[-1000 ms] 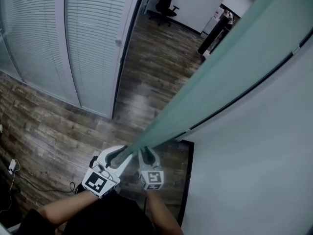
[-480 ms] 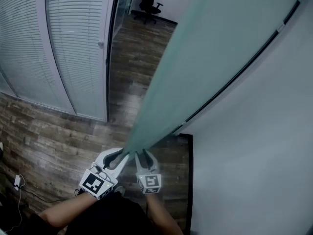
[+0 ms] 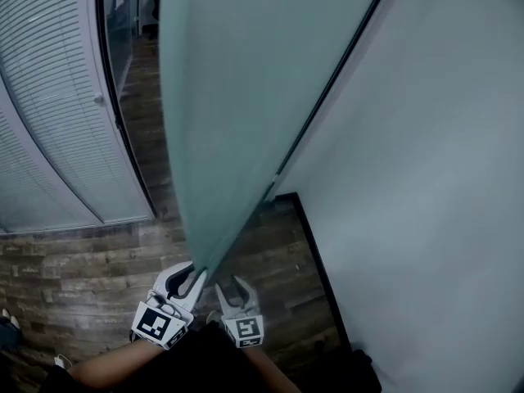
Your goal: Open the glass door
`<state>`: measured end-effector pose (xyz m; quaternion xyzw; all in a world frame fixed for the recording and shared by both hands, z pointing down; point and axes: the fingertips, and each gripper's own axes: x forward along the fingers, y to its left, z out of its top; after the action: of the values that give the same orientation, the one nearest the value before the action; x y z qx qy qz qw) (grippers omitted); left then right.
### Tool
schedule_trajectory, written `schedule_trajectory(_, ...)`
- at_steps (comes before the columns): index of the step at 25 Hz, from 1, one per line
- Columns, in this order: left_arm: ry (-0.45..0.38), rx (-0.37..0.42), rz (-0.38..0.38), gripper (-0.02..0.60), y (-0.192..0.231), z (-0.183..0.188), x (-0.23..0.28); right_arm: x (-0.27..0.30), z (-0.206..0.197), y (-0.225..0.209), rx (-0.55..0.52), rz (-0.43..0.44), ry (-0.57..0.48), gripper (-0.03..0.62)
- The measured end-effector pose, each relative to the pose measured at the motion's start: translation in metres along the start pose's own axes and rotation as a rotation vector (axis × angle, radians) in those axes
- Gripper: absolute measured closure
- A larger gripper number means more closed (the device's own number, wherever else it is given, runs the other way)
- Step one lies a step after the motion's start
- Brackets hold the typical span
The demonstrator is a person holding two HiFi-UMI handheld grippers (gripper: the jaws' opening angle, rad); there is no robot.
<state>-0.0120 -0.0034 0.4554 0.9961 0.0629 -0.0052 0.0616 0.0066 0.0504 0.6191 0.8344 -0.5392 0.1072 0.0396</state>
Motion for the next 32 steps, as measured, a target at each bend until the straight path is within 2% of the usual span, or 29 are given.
schedule_trajectory(6, 0.036, -0.015, -0.155, 0.505, -0.032, -0.002, 0.008, -0.024, 0.024, 0.024, -0.006, -0.066, -0.045, 0.433)
schedule_trajectory(10, 0.062, -0.024, -0.288, 0.499, -0.049, -0.010, 0.017, -0.025, 0.028, 0.025, 0.000, -0.168, -0.043, 0.416)
schedule_trajectory(16, 0.105, -0.007, -0.417, 0.491, -0.071, -0.014, 0.020, -0.033, 0.037, 0.019, 0.010, -0.289, -0.058, 0.426)
schedule_trajectory(22, 0.110, -0.037, -0.516, 0.486, -0.104, -0.015, 0.024, -0.060, 0.036, -0.001, 0.024, -0.451, -0.047, 0.441)
schedule_trajectory(27, 0.119, -0.085, -0.596, 0.485, -0.128, -0.018, 0.023, -0.078, 0.032, -0.015, 0.056, -0.552, -0.045, 0.467)
schedule_trajectory(32, 0.111, -0.127, -0.619, 0.485, -0.125, -0.017, 0.019, -0.086, 0.034, -0.034, 0.068, -0.622, -0.043, 0.515)
